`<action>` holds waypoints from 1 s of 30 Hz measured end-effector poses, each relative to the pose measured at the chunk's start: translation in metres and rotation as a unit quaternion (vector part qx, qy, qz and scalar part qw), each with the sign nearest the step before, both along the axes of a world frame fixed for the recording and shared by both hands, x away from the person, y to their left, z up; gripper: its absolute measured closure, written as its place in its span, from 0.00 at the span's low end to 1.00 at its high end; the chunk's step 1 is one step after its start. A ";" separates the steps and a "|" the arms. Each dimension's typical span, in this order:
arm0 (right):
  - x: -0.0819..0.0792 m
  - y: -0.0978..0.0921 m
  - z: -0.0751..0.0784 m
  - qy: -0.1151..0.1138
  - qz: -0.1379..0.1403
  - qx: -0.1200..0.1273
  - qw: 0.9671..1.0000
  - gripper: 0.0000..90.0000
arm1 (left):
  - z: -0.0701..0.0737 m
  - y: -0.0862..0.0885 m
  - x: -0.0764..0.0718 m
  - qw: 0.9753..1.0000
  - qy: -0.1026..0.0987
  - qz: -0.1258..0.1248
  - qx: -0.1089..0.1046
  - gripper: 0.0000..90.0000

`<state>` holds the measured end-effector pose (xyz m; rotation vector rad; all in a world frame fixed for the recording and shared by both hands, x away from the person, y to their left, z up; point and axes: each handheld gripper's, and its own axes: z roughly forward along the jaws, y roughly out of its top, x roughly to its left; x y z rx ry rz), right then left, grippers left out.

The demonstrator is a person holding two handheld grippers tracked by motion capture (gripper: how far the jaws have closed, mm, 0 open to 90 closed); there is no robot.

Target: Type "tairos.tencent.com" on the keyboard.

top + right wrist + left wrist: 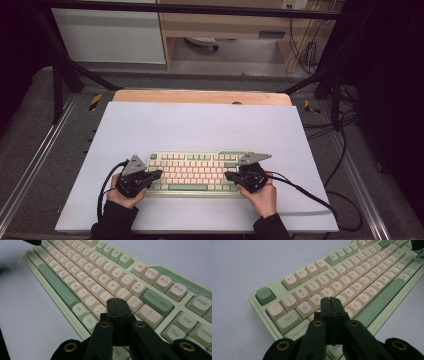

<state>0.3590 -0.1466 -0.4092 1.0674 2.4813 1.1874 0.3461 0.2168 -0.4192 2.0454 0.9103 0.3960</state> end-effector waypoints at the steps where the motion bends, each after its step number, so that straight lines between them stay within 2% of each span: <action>1: 0.000 -0.002 0.000 -0.001 -0.002 0.001 1.000 1.00 | 0.000 0.000 0.000 1.000 0.000 0.000 0.000 1.00; 17: -0.005 -0.015 0.000 -0.007 -0.011 0.003 1.000 1.00 | 0.003 -0.017 0.001 1.000 0.000 -0.008 -0.001 1.00; 30: -0.007 -0.018 -0.001 -0.005 -0.012 0.002 1.000 1.00 | 0.007 -0.032 0.004 1.000 -0.002 -0.016 0.000 1.00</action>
